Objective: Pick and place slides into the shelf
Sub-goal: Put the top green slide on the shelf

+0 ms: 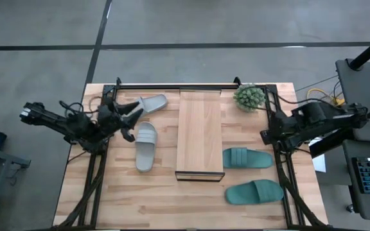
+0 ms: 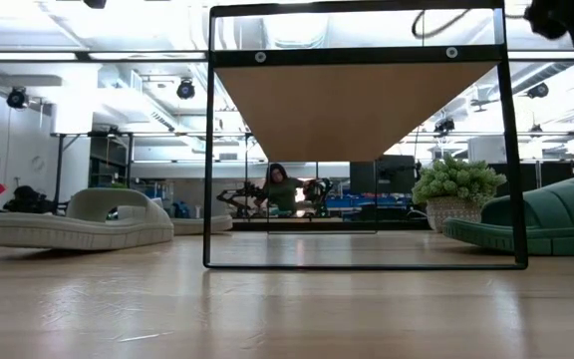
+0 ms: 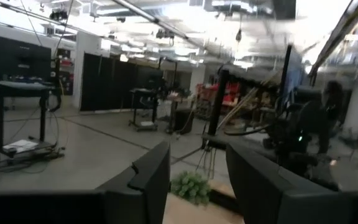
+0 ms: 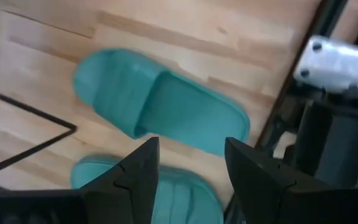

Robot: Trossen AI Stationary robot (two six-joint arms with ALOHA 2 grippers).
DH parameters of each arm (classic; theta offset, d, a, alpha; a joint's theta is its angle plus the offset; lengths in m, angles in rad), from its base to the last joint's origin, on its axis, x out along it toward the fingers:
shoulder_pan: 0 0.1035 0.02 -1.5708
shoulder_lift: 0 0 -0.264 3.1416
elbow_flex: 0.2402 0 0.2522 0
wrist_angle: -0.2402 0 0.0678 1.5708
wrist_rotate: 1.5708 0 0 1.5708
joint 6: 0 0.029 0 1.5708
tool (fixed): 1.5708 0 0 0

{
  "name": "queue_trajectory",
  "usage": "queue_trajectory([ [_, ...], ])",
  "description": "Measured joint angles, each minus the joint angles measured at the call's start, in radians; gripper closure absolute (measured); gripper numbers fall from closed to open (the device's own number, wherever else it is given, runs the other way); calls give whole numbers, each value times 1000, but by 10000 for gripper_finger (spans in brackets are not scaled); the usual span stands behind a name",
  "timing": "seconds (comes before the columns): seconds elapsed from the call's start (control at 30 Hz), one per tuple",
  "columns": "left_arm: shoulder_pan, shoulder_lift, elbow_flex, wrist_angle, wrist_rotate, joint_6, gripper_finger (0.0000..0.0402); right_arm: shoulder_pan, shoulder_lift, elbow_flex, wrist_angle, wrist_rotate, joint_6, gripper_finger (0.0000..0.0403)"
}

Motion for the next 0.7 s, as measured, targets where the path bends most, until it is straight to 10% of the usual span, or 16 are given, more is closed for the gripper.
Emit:
queue_trajectory([
  [0.7,1,0,3,4,7,0,260,1,0,-354,493,-31,119,229],
])
